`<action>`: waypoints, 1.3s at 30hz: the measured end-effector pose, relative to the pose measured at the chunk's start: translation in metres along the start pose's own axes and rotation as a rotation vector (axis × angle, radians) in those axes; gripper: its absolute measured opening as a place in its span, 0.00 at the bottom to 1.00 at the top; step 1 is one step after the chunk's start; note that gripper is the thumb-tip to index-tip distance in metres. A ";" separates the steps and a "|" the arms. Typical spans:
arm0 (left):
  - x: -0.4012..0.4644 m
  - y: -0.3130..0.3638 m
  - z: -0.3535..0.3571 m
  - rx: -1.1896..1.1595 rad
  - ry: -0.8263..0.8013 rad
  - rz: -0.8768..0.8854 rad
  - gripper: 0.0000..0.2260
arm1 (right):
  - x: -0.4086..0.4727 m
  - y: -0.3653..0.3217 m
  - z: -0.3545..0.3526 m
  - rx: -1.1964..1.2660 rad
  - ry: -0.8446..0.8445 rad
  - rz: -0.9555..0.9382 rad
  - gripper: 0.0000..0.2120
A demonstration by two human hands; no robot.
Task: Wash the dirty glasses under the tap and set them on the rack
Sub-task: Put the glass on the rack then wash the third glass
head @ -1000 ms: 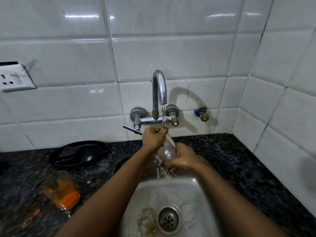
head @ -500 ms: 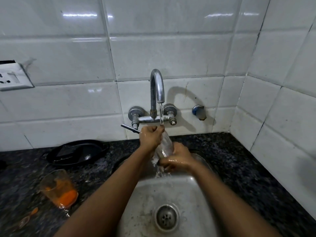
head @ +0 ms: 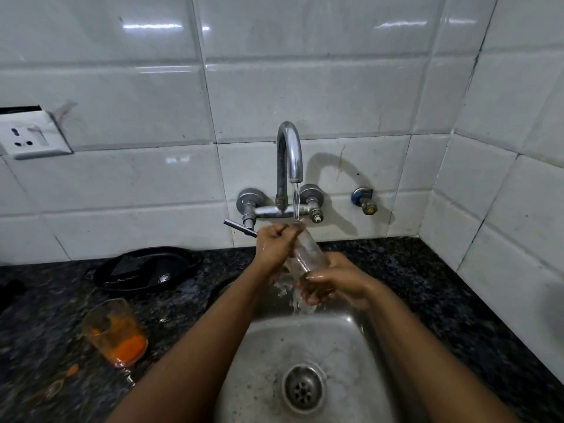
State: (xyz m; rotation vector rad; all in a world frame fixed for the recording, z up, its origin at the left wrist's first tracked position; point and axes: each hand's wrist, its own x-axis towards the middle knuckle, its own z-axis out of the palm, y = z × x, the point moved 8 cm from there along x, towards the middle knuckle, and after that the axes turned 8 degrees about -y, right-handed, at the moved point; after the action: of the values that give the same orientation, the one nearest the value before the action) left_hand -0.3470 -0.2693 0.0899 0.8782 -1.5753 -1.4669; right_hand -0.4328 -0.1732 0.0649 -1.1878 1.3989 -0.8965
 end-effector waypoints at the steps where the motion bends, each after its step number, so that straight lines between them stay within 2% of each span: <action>1: -0.002 0.000 0.000 -0.063 -0.032 0.001 0.14 | -0.001 0.003 0.001 0.176 -0.059 0.023 0.09; 3: 0.000 -0.003 0.001 0.001 -0.040 -0.041 0.15 | -0.003 0.002 0.003 0.228 -0.052 0.035 0.06; 4: 0.002 -0.005 0.002 0.077 -0.025 -0.088 0.15 | -0.002 0.003 0.002 0.101 0.022 0.043 0.08; 5: 0.007 -0.011 0.002 0.160 -0.006 -0.150 0.14 | -0.001 0.003 0.003 -0.157 0.116 0.063 0.11; 7: 0.011 -0.014 0.001 0.310 0.054 -0.239 0.14 | -0.004 -0.013 0.009 -0.923 0.391 0.083 0.20; 8: 0.013 -0.014 0.000 0.347 0.078 -0.238 0.15 | -0.004 -0.020 0.014 -1.107 0.485 0.028 0.23; 9: 0.013 -0.011 -0.001 0.379 0.098 -0.206 0.15 | -0.002 -0.020 0.016 -1.141 0.498 -0.012 0.24; 10: 0.011 -0.004 0.000 0.406 0.104 -0.159 0.16 | 0.000 -0.017 0.012 -1.014 0.429 -0.025 0.24; 11: 0.007 0.001 0.001 0.405 0.100 -0.103 0.17 | 0.003 -0.008 0.005 -0.701 0.315 -0.025 0.22; 13: 0.000 0.003 0.004 0.254 0.034 -0.029 0.18 | 0.007 0.010 0.006 -0.077 0.027 0.039 0.15; 14: -0.004 0.003 0.005 0.166 0.002 -0.022 0.19 | 0.006 0.015 0.007 0.075 -0.054 0.064 0.13; 15: -0.004 0.001 0.004 0.099 -0.008 -0.018 0.19 | 0.006 0.018 0.006 0.122 -0.091 0.062 0.11; 17: -0.006 0.000 0.000 -0.062 0.029 -0.035 0.20 | 0.010 0.016 0.004 0.071 -0.071 0.011 0.10; 20: -0.007 -0.003 -0.008 -0.501 0.113 -0.081 0.17 | 0.022 0.015 -0.005 -0.046 0.069 -0.069 0.22; 22: -0.009 -0.006 -0.020 -0.636 0.201 -0.104 0.15 | 0.026 0.011 -0.006 -0.074 0.150 -0.124 0.28; 25: -0.015 -0.020 -0.054 -0.489 0.420 -0.157 0.17 | 0.030 0.009 -0.006 -0.009 0.235 -0.137 0.28; 27: -0.015 -0.031 -0.075 -0.328 0.507 -0.193 0.15 | 0.034 0.006 -0.008 -0.061 0.276 -0.144 0.28; 29: -0.008 -0.037 -0.087 -0.167 0.493 -0.245 0.16 | 0.036 -0.003 -0.010 -0.223 0.320 -0.146 0.28; 31: 0.001 -0.032 -0.091 -0.005 0.451 -0.259 0.21 | 0.037 -0.015 -0.011 -0.488 0.362 -0.122 0.28; 34: 0.009 -0.013 -0.098 0.287 0.483 -0.217 0.17 | 0.037 -0.030 -0.009 -0.832 0.369 -0.064 0.32; 37: 0.007 -0.007 -0.100 0.436 0.488 -0.182 0.15 | 0.042 -0.036 -0.006 -0.968 0.341 -0.021 0.34; 39: 0.008 -0.003 -0.098 0.561 0.459 -0.100 0.14 | 0.048 -0.038 -0.004 -0.990 0.325 -0.021 0.35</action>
State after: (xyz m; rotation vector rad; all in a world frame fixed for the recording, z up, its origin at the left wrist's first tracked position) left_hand -0.2634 -0.3201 0.0890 1.5095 -1.6122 -0.7934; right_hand -0.4278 -0.2286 0.0900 -1.8213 2.2141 -0.3807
